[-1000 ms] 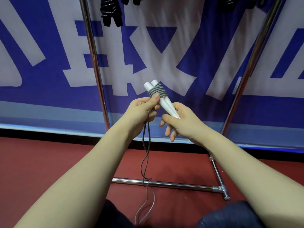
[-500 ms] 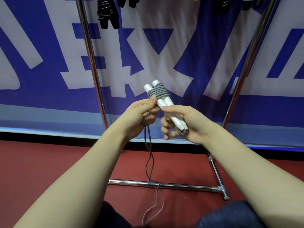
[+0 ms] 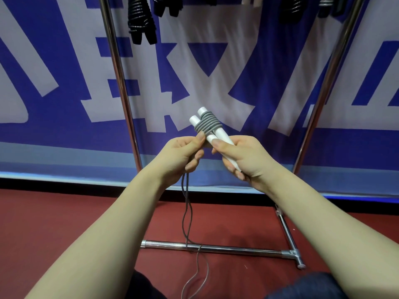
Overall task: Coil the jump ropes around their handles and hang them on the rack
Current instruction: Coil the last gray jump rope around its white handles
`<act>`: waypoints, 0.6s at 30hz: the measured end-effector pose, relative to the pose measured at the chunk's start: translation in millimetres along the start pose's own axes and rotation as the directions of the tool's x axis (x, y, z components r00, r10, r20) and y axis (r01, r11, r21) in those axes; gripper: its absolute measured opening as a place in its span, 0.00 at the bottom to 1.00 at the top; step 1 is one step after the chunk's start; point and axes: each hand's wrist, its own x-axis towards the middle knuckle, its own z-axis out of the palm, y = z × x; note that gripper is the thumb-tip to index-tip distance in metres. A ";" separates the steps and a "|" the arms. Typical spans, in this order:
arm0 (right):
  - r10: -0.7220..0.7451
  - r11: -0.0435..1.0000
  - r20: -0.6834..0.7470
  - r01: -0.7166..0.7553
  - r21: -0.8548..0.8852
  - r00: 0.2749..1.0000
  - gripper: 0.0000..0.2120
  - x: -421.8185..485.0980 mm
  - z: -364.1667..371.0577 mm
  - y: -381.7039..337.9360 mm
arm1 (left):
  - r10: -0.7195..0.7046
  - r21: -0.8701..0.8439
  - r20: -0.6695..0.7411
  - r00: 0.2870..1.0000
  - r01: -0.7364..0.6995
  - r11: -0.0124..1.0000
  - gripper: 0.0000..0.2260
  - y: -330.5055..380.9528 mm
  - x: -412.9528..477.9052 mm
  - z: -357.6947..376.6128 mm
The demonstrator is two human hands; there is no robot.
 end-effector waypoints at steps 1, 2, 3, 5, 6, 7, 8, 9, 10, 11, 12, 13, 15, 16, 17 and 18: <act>-0.021 0.998 -0.022 0.020 -0.062 1.000 0.14 1.1 0.5 0.4 | -0.015 0.038 -0.056 0.998 0.017 0.999 0.17 -1.5 0.8 -0.5; -0.037 0.993 -0.043 0.032 -0.113 0.998 0.14 1.8 0.5 0.8 | -0.027 0.071 -0.104 0.994 0.034 0.997 0.17 -2.4 1.8 0.0; -0.046 0.988 -0.066 0.036 -0.152 0.997 0.15 2.4 1.0 1.3 | -0.036 0.091 -0.143 0.989 0.049 0.995 0.16 -3.1 2.5 0.9; -0.065 0.972 -0.114 0.037 -0.233 0.991 0.15 6.0 2.4 3.7 | -0.043 0.096 -0.197 0.980 0.063 0.993 0.16 -3.8 4.3 3.2; -0.082 0.953 -0.140 0.037 -0.299 0.987 0.15 7.8 3.6 5.4 | -0.048 0.095 -0.211 0.976 0.069 0.993 0.16 -3.9 5.3 4.5; -0.100 0.924 -0.160 0.031 -0.381 0.982 0.16 9.4 4.9 7.6 | -0.057 0.091 -0.221 0.974 0.079 0.993 0.15 -4.3 5.9 6.1; -0.116 0.890 -0.174 0.025 -0.455 0.978 0.16 11.9 5.7 10.6 | -0.071 0.080 -0.229 0.971 0.091 0.993 0.14 -4.6 6.5 7.3; -0.124 0.857 -0.184 0.012 -0.515 0.975 0.15 14.0 6.2 12.8 | -0.090 0.064 -0.235 0.968 0.107 0.992 0.13 -4.7 6.6 8.4; -0.132 0.824 -0.189 0.002 -0.567 0.973 0.15 15.7 6.9 15.3 | -0.110 0.047 -0.241 0.964 0.125 0.991 0.12 -4.8 6.7 9.1; -0.138 0.778 -0.190 -0.012 -0.628 0.972 0.15 15.9 8.3 17.1 | -0.130 0.037 -0.245 0.961 0.143 0.989 0.11 -4.5 6.1 9.8; -0.150 0.719 -0.186 -0.022 -0.695 0.971 0.15 16.0 9.6 18.7 | -0.147 0.041 -0.249 0.957 0.161 0.986 0.11 -3.9 5.8 10.1; -0.171 0.654 -0.176 -0.022 -0.756 0.969 0.14 15.2 11.2 19.2 | -0.160 0.051 -0.250 0.955 0.179 0.983 0.13 -2.4 5.3 11.3; -0.230 0.515 -0.133 0.004 -0.857 0.964 0.13 12.0 14.3 18.8 | -0.190 0.046 -0.260 0.947 0.209 0.977 0.16 0.3 4.2 13.6; -0.252 0.431 -0.108 0.012 -0.902 0.962 0.11 11.1 16.1 19.3 | -0.206 0.027 -0.269 0.941 0.221 0.975 0.15 1.8 4.0 14.4; -0.301 0.373 -0.073 0.047 -0.927 0.951 0.10 9.4 18.4 18.1 | -0.215 0.023 -0.282 0.935 0.230 0.973 0.15 2.6 3.5 14.9; -0.384 0.320 -0.030 0.103 -0.942 0.923 0.07 9.5 22.4 20.7 | -0.214 0.051 -0.298 0.930 0.240 0.970 0.18 1.6 3.1 14.1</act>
